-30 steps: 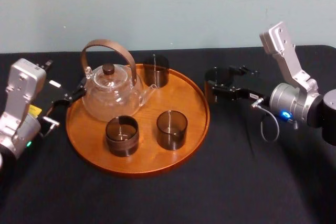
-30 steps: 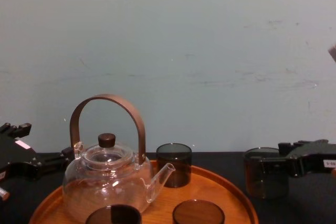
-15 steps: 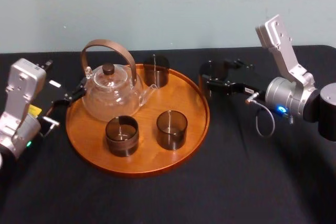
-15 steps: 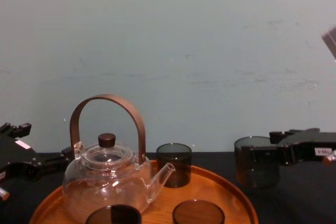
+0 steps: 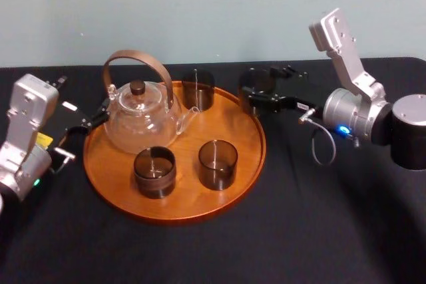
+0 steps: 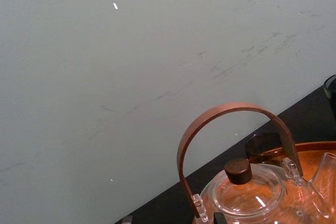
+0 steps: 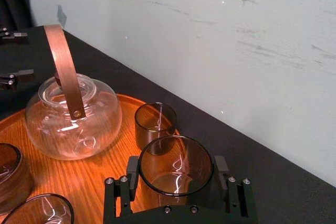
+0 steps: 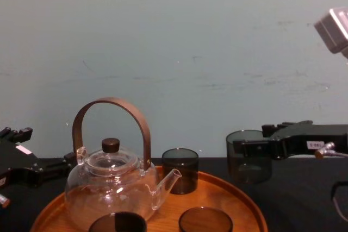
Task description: Pick up the glass from the table and place it on the tray.
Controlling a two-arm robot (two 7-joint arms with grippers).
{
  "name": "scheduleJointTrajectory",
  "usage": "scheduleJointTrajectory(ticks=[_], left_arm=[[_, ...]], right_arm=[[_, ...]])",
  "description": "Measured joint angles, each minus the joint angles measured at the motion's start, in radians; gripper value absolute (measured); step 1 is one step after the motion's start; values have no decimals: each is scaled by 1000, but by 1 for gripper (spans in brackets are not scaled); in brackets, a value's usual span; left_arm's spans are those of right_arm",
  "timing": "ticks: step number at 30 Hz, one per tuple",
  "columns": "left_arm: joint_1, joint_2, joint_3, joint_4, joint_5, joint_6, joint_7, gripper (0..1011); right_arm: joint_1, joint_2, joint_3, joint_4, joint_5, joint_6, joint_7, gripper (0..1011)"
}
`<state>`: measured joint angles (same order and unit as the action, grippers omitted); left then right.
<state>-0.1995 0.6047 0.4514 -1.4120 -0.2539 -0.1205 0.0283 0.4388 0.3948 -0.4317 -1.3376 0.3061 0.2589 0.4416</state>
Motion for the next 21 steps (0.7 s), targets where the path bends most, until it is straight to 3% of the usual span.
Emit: scheduleJointTrajectory(ticks=[21], left_arm=[[0,0,0,0,0,0,0,1001]], right_arm=[[85,-72,-50,176,-33,-66,40,879]])
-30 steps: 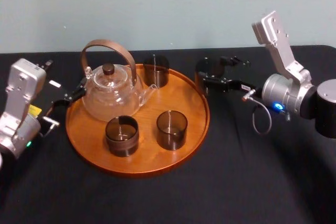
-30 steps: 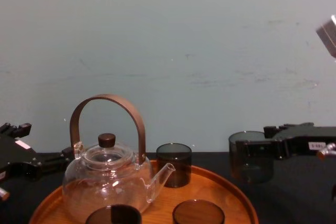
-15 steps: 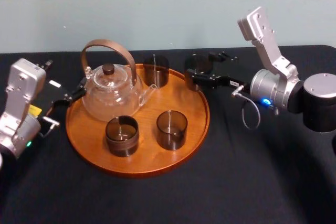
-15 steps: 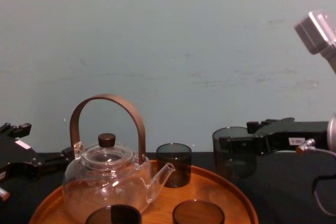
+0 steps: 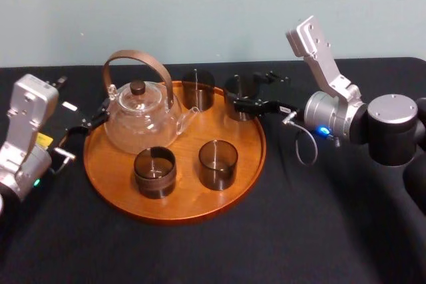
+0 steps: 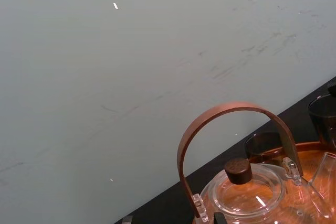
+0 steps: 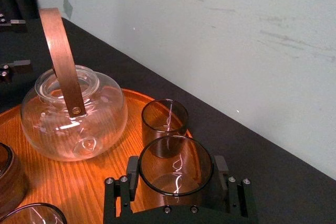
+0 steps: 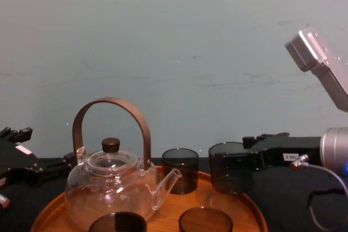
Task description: Pick up the glass from the table and place it on the tray.
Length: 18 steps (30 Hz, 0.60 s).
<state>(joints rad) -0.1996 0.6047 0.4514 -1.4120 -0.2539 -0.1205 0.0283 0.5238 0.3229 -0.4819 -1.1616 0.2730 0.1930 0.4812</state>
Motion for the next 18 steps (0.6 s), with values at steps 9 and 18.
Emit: scheduleJointTrajectory(ticks=[9,18], left_arm=[[0,0,0,0,0,0,0,1001],[0,0,0,0,0,0,0,1001]], right_arm=[[5,-10,-6,16,-3,-13,12,879],[4,-13,-10,15,-4,-18,19,879]])
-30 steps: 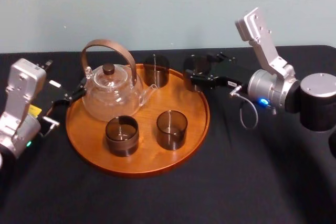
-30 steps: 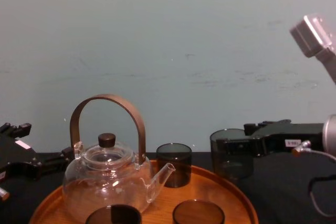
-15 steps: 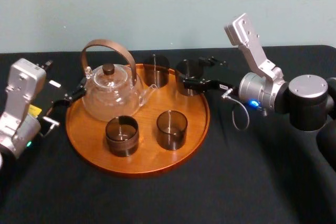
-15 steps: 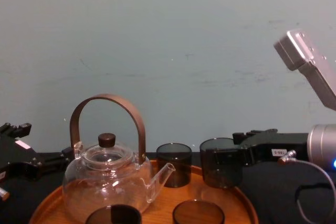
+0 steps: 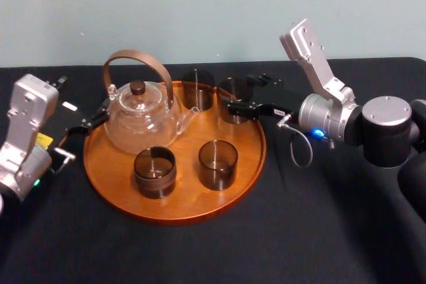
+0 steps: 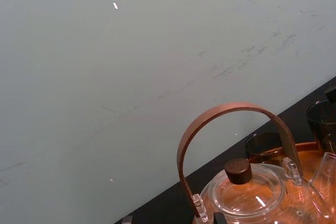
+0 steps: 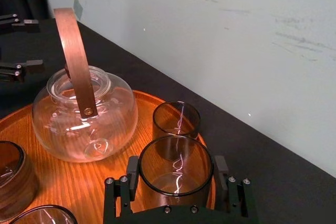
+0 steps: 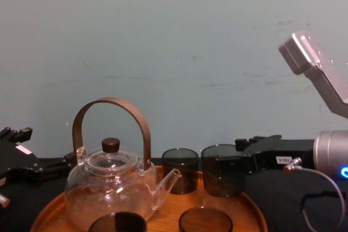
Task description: Pick up the glass from the table and place it on the tray.
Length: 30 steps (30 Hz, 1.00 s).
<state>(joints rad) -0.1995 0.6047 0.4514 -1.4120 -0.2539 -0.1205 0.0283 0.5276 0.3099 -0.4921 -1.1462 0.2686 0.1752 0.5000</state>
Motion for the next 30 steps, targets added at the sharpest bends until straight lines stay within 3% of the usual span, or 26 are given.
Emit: scheduleJointTrajectory(ticks=[30], left_arm=[[0,0,0,0,0,0,0,1002]], right_arm=[[2,-15,-12,38,-2,-21,12,879]])
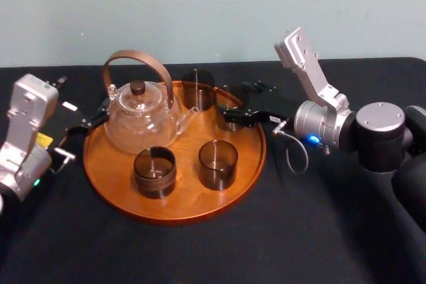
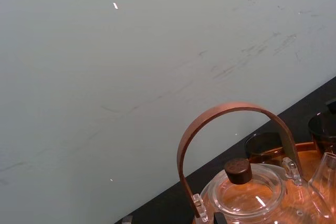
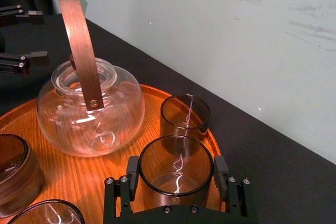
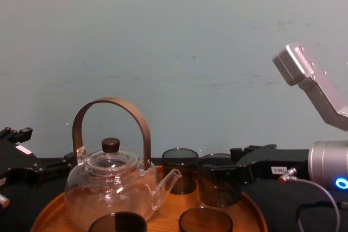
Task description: Pick up the glass from the table and place it on the tray.
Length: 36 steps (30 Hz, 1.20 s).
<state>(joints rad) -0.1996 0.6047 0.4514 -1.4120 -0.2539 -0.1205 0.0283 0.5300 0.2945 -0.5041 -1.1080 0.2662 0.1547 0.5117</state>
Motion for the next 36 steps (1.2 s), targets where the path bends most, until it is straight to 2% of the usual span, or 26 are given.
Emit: scheduleJointTrajectory(ticks=[36], left_arm=[[0,0,0,0,0,0,0,1001]], right_arm=[[-8,0,-1,20,-5,-19,9,879]])
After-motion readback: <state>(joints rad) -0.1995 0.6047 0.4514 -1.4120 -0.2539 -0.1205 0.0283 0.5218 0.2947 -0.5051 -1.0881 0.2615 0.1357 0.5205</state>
